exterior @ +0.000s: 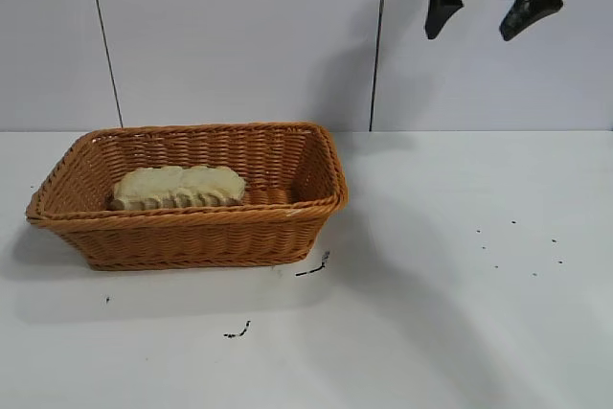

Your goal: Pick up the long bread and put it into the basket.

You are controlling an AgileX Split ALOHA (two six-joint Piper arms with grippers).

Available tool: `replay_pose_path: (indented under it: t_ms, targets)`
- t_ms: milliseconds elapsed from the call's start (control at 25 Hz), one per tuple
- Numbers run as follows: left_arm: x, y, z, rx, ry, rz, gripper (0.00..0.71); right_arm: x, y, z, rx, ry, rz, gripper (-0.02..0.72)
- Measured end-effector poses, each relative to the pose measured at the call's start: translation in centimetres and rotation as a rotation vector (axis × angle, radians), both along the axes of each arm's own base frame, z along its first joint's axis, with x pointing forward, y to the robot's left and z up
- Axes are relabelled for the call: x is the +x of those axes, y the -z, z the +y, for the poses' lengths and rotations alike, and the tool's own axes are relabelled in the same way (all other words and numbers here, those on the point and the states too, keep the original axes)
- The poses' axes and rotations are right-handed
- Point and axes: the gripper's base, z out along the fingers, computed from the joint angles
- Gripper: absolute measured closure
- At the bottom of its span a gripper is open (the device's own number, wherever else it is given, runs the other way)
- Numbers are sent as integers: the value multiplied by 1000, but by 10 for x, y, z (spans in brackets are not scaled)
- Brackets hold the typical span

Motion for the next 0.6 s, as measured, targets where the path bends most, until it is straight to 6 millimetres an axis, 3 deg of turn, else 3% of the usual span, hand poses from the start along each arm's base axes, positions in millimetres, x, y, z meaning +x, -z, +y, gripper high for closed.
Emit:
replay_pose_path:
  t_ms: [320, 480, 600]
  targets:
    - [0, 0, 0, 0, 0, 0, 18, -12, -1, -2, -20, 1, 110, 14]
    - [0, 0, 0, 0, 0, 0, 18, -19, -19, -2, -13, 22, 79, 14]
    - [0, 0, 0, 0, 0, 0, 18, -37, -33, -2, -11, 27, 78, 14]
